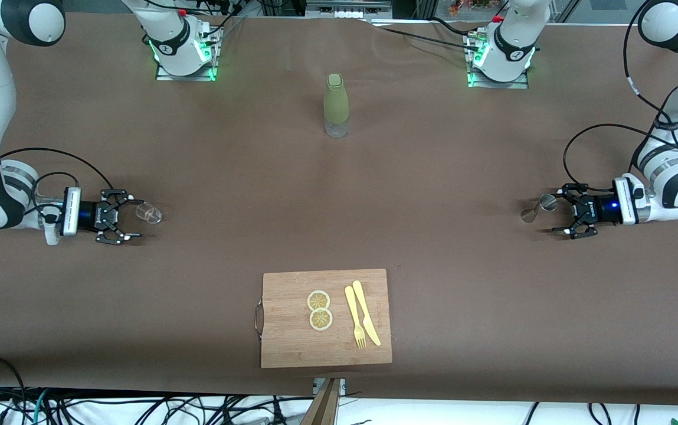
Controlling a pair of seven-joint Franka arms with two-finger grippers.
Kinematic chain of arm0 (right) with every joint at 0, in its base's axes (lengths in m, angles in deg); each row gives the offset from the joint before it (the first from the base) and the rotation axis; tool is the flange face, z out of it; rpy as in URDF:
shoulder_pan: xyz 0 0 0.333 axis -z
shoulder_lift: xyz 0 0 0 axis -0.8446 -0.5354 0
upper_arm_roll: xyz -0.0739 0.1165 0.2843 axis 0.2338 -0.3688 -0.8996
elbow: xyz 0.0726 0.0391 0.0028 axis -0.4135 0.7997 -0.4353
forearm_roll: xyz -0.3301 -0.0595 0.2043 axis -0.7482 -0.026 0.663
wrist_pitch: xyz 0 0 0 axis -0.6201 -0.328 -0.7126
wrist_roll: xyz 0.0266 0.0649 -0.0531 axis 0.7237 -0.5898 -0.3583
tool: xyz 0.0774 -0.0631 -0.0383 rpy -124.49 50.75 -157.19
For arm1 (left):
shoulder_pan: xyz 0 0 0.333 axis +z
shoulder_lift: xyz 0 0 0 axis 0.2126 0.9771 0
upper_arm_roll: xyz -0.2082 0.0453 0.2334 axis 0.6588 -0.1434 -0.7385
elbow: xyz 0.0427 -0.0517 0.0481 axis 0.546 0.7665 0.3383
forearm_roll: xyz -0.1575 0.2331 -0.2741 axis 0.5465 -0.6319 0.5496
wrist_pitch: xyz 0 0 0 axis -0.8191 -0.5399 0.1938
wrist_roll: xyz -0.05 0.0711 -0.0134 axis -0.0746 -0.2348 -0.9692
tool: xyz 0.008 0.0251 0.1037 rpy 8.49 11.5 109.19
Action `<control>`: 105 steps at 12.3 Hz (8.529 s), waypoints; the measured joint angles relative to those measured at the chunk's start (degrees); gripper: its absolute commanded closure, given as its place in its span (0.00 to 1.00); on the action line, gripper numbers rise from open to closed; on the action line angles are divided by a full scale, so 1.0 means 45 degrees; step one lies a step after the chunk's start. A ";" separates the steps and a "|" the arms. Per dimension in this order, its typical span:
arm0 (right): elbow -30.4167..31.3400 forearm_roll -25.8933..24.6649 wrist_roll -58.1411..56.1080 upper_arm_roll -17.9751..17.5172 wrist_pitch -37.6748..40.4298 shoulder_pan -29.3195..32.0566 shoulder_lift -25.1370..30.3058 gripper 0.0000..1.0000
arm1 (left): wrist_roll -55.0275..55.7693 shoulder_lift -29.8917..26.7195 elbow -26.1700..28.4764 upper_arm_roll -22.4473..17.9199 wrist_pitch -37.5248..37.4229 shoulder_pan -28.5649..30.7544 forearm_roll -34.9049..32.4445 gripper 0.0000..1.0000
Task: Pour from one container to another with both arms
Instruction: 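Close the right gripper on the beaker while the left gripper grasps the jigger, then lift the beaker and jigger, bringing both grippers together mid-table, then tilt the beaker with the right gripper, pouring into the held jigger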
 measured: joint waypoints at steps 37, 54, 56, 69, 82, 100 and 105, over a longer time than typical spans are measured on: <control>-0.0897 -0.0294 0.2536 -0.0148 -0.0602 -0.2979 0.1231 0.73 | -0.0747 -0.0437 0.1216 0.0078 -0.0074 -0.2535 0.3138 1.00; -0.1495 -0.4232 1.1627 -0.0397 -0.5092 -0.9542 0.3490 0.73 | -0.0461 -0.1646 0.3179 0.0103 0.3880 -1.0174 1.2567 1.00; -0.1736 -0.4917 1.2753 -0.0403 -0.5234 -1.0075 0.3497 0.73 | -0.0565 -0.1654 0.3181 0.0099 0.4214 -1.0980 1.3762 1.00; -0.2554 -1.0572 1.9676 -0.0937 -0.5739 -1.2867 0.3500 0.73 | -0.2166 -0.1488 0.2954 -0.0016 0.5417 -1.3688 1.7107 1.00; -0.2619 -1.4099 2.1959 -0.1549 -0.5737 -1.3579 0.3499 0.73 | -0.2500 -0.0875 0.2137 -0.0167 0.6492 -1.4894 1.8425 1.00; -0.2603 -1.5836 2.2131 -0.1625 -0.5747 -1.3829 0.3306 0.73 | -0.2515 -0.0867 0.1950 -0.0180 0.6772 -1.5035 1.8532 1.00; -0.2603 -1.6236 2.2131 -0.1630 -0.5767 -1.3889 0.3283 0.73 | -0.2515 -0.0867 0.1945 -0.0192 0.6778 -1.5041 1.8544 1.00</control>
